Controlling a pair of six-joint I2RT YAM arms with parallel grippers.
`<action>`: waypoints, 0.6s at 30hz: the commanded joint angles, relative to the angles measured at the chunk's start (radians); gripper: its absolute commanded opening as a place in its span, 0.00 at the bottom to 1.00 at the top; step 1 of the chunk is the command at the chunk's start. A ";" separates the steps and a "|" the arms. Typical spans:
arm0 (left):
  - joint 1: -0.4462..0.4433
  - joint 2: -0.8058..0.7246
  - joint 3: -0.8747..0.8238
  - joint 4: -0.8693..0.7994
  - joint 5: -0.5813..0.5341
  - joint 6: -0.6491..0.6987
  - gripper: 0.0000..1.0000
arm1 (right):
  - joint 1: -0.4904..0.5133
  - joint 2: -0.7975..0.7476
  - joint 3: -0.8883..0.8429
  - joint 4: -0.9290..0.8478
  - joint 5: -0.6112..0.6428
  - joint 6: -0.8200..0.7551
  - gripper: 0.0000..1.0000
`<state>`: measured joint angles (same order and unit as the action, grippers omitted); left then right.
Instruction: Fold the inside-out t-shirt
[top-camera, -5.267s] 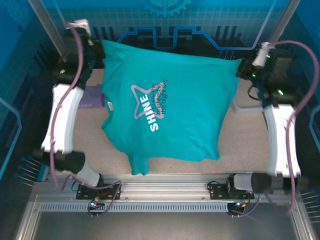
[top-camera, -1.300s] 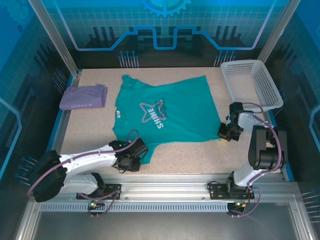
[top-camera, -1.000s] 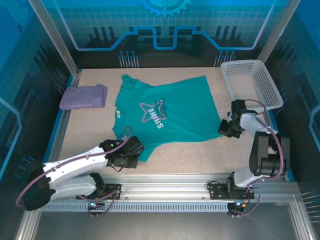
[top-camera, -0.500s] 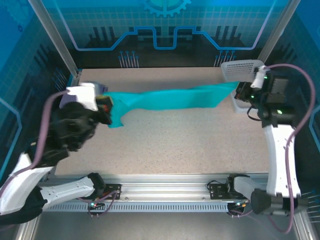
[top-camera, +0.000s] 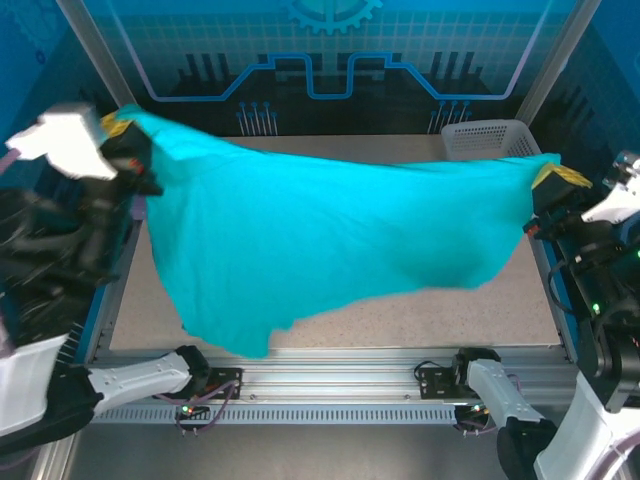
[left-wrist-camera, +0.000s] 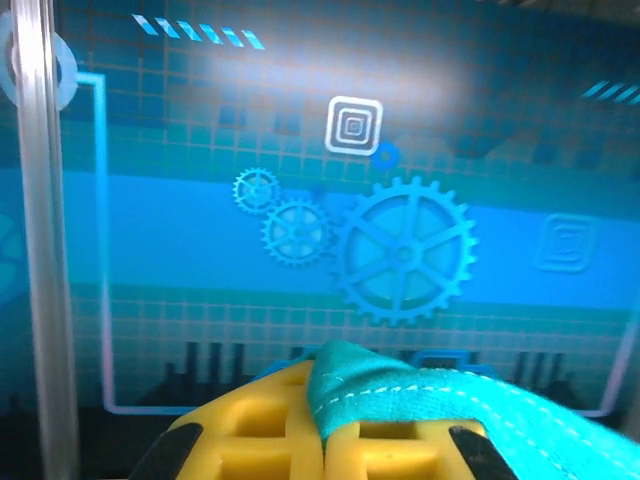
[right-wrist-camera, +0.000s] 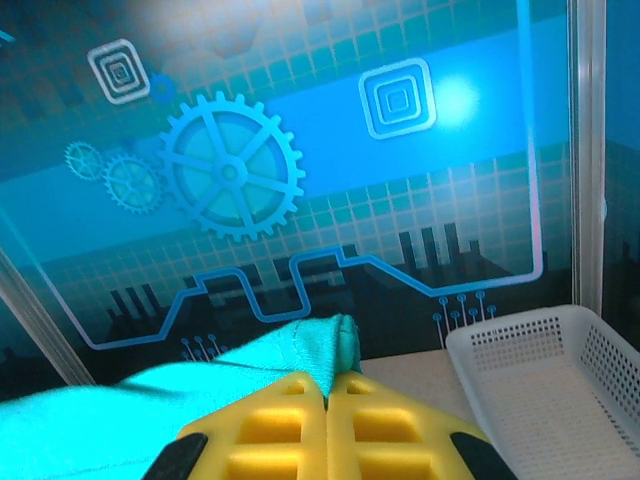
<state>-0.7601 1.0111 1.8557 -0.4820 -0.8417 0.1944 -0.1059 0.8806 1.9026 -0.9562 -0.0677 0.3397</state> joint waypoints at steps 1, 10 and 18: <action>0.221 0.113 0.063 -0.016 0.028 0.006 0.00 | -0.013 0.090 -0.067 0.040 0.043 -0.013 0.00; 0.598 0.582 -0.111 0.062 0.414 -0.244 0.00 | 0.030 0.426 -0.441 0.494 0.113 -0.012 0.00; 0.632 1.430 0.584 -0.119 0.492 -0.301 0.34 | 0.106 1.303 0.067 0.498 0.226 -0.032 0.19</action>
<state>-0.1398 2.2883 2.1719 -0.4595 -0.4030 -0.0505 -0.0200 2.0037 1.7569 -0.4248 0.0895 0.3248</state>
